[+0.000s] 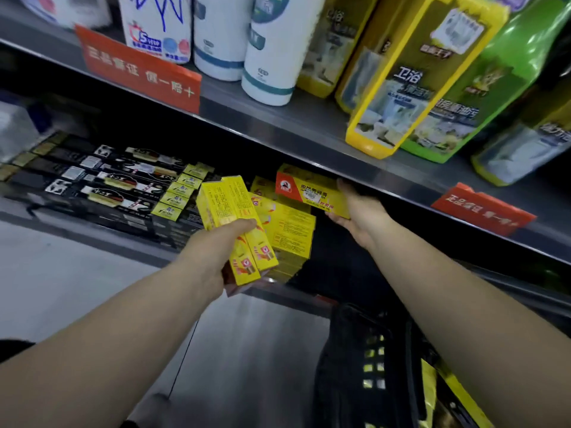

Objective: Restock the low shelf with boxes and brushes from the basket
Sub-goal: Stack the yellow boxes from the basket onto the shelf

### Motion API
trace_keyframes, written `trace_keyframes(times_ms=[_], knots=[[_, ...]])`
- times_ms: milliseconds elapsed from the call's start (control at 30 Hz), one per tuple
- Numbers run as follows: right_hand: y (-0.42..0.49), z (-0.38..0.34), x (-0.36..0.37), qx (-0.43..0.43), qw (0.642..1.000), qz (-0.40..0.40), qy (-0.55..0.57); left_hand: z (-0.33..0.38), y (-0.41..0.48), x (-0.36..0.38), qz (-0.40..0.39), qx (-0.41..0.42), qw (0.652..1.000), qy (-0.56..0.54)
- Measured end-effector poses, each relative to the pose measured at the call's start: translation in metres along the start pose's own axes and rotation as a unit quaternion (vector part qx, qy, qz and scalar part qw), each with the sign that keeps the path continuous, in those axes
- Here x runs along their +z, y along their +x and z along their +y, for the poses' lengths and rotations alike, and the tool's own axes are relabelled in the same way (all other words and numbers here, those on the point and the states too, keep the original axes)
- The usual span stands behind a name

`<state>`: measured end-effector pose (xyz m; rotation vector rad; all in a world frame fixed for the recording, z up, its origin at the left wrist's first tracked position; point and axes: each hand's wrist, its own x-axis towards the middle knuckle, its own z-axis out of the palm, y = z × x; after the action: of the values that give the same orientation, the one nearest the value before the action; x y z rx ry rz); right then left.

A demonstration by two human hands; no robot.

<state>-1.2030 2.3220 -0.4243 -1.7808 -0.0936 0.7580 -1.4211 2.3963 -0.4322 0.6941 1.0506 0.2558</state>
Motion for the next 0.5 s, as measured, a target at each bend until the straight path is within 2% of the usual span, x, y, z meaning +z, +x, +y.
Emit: trace_keyframes(times_ms=[67,133,233,300,400,500], knots=[[0.018,0.005,0.009,-0.017,0.999,-0.012,-0.026,-0.001,0.004,0.002,0.014,-0.008,1.0,-0.007],[0.031,0.009,0.017,-0.042,0.993,-0.046,-0.102,-0.001,0.008,0.003,0.023,-0.01,1.0,-0.009],[0.041,0.019,0.027,-0.063,0.957,-0.107,-0.262,-0.001,0.015,0.004,0.027,-0.009,1.0,-0.009],[0.042,0.024,0.03,-0.082,0.93,-0.117,-0.339,-0.001,0.019,0.005,0.03,-0.016,0.999,-0.01],[0.042,0.028,0.033,-0.116,0.903,-0.151,-0.386,-0.002,0.023,0.005,0.033,-0.021,0.999,-0.008],[0.039,0.025,0.034,-0.112,0.88,-0.182,-0.423,-0.003,0.025,0.007,0.025,-0.025,0.999,-0.002]])
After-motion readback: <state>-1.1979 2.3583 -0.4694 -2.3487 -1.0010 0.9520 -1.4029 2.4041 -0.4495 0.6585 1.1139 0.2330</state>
